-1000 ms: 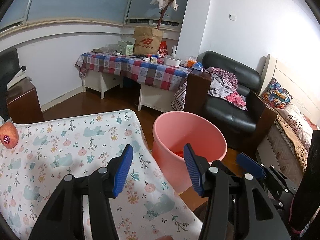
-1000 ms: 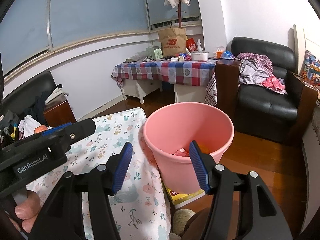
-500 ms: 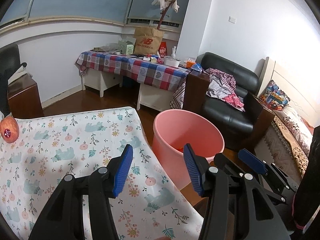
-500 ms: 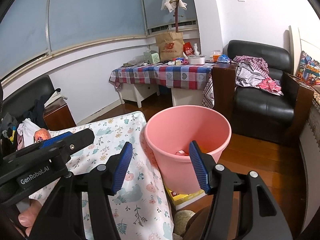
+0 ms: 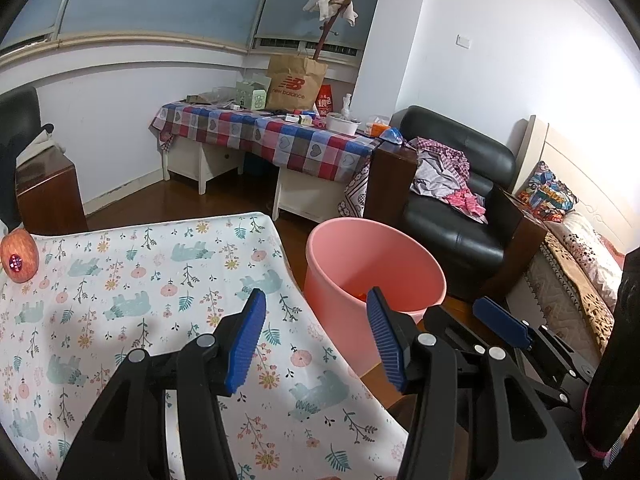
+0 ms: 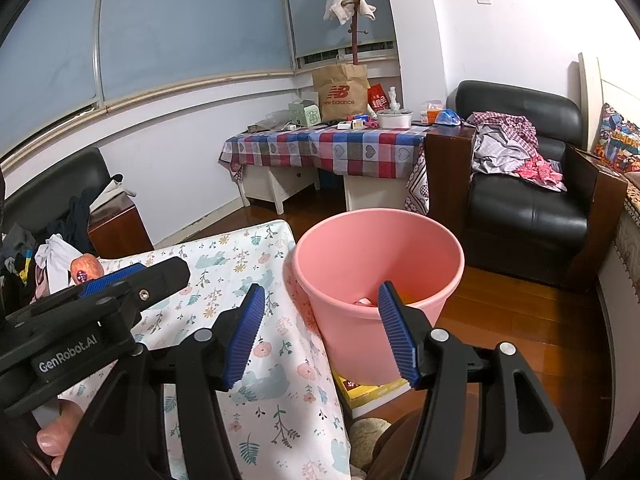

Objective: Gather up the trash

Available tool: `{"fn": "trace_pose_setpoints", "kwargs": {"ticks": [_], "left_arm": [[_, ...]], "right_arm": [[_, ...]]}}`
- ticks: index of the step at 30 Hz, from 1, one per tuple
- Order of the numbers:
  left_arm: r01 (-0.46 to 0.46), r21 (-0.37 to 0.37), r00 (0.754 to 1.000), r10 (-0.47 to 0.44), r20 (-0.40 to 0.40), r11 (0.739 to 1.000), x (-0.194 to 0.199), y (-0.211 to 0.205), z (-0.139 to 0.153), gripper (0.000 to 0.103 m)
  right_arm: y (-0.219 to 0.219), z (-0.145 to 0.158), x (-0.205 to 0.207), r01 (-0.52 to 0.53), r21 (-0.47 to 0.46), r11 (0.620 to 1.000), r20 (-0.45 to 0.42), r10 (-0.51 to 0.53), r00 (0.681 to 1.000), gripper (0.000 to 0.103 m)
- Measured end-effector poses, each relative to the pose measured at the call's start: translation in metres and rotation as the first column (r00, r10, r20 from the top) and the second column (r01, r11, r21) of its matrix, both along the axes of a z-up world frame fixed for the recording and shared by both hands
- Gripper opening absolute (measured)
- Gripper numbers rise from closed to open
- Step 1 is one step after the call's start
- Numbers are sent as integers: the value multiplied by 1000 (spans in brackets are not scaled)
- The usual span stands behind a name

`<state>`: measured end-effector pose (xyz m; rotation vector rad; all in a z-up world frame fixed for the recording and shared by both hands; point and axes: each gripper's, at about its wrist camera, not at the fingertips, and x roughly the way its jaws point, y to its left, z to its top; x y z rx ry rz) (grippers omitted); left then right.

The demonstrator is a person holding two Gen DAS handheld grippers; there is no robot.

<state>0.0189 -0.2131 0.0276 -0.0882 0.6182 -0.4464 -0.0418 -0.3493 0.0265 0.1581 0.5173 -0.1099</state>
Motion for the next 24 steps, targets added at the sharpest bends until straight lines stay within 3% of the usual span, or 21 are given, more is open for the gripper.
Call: {"fn": "trace_pose_setpoints", "kwargs": {"ticks": [24], "left_arm": [[8, 4, 1000, -8, -5, 1000, -7, -3, -1, 51]], "right_arm": [[4, -2, -2, -2, 4, 1000, -5, 2, 1000, 60]]}}
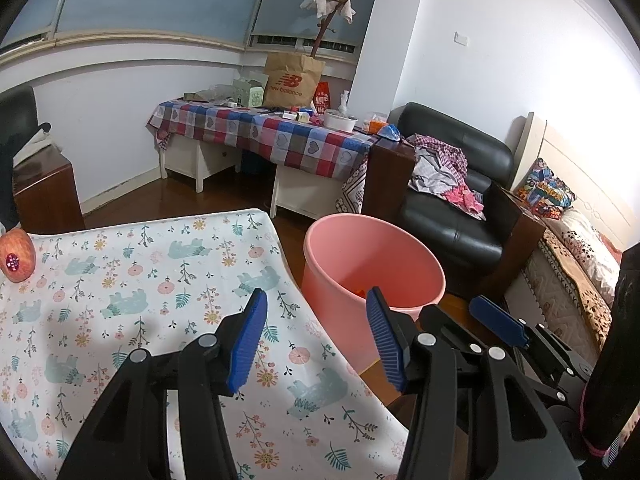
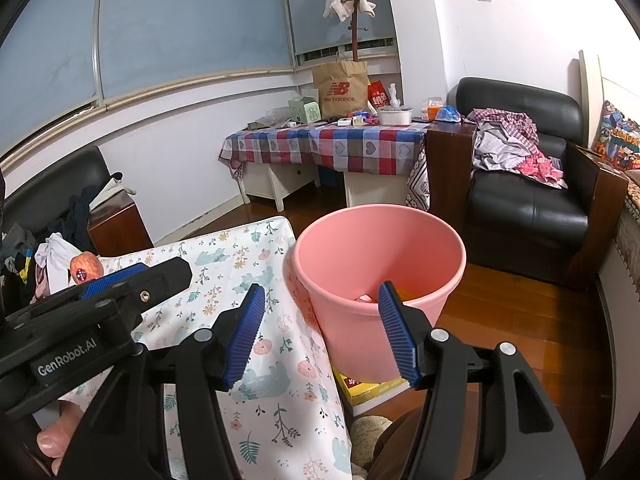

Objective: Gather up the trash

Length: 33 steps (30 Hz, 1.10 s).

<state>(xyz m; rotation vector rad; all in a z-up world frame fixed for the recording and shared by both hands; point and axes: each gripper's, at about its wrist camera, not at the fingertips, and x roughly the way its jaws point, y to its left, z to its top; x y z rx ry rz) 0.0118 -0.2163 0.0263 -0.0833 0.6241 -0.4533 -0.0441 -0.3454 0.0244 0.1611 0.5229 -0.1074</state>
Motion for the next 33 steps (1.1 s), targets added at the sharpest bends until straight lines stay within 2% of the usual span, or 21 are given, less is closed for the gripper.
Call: {"fn": "trace_pose_setpoints", "kwargs": {"ticks": [33], "left_arm": [[5, 1, 1000, -5, -3, 1000, -2, -7, 0, 51]], "right_arm": [[-1, -5, 0, -1, 5, 1000, -7, 1, 1000, 60]]}}
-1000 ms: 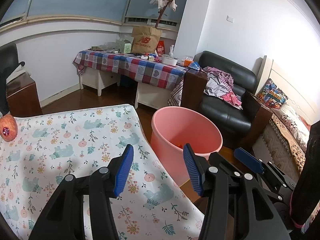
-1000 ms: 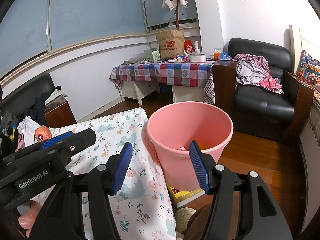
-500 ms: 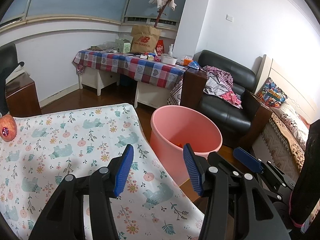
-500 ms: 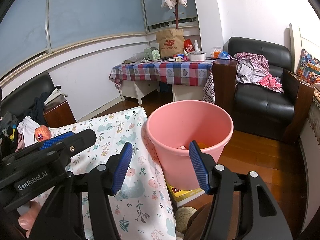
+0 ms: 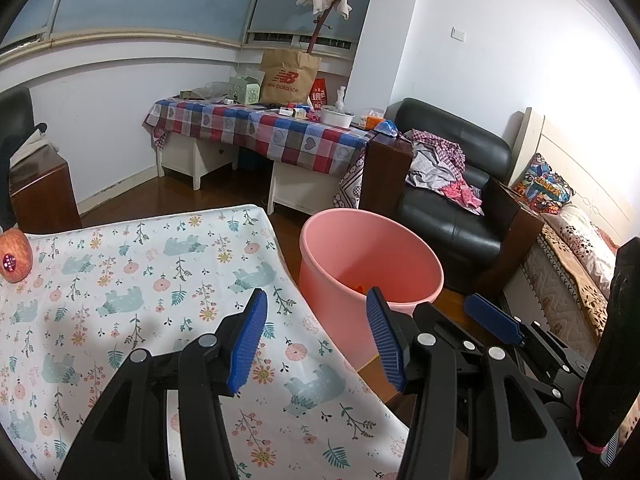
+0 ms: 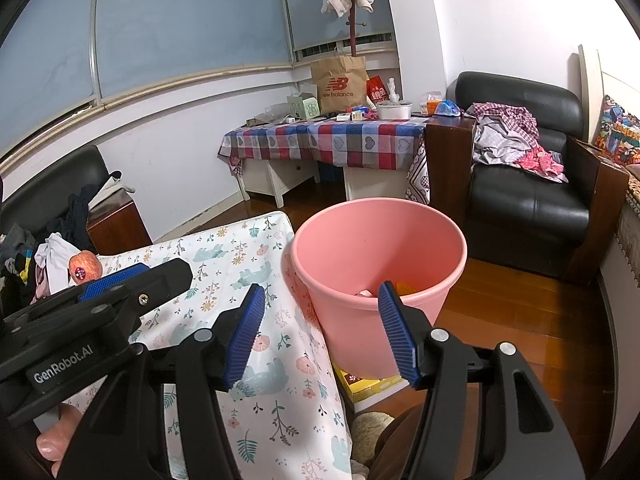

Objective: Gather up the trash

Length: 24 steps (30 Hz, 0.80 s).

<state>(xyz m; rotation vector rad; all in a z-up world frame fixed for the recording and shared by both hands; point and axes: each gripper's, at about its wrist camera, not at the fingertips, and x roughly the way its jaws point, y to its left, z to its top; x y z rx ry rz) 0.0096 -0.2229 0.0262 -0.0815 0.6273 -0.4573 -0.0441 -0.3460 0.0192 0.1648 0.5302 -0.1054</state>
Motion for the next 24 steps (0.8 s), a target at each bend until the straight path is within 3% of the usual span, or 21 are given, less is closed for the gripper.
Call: {"fn": "trace_pose_setpoints", "kwargs": {"ticks": [24], "left_arm": [[0, 0, 1000, 0, -2, 1000, 2, 0, 1, 51]], "right_arm": [[0, -1, 0, 0, 1, 1000, -2, 0, 1000, 60]]}}
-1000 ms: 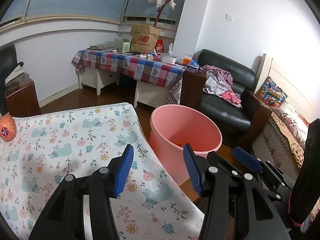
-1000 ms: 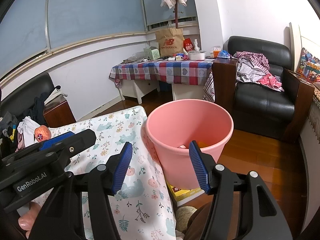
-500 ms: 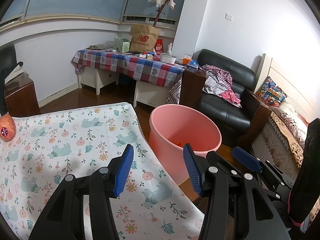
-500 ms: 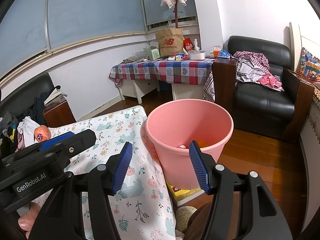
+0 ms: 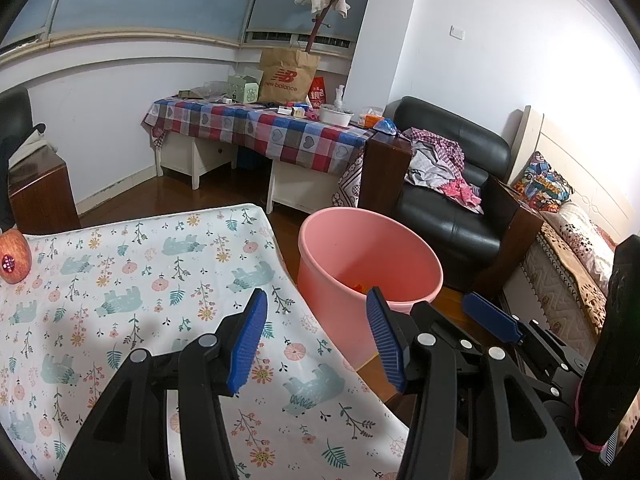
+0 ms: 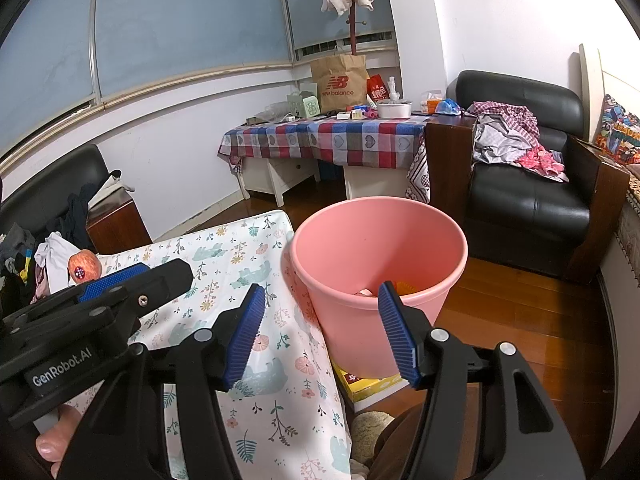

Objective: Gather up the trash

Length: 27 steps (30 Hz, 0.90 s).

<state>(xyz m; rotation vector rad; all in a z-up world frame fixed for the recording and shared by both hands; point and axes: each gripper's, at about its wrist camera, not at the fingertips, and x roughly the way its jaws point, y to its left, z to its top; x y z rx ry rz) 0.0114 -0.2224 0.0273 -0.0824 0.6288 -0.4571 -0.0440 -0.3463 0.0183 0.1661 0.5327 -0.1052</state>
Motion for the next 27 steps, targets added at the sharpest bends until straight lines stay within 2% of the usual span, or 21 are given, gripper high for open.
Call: {"fn": "trace_pose_setpoints", "kwargs": {"ticks": [27], "left_arm": [[8, 5, 1000, -7, -6, 1000, -2, -5, -2, 51]], "right_arm": [[-3, -9, -1, 0, 3, 1000, -9, 0, 1000, 60]]}}
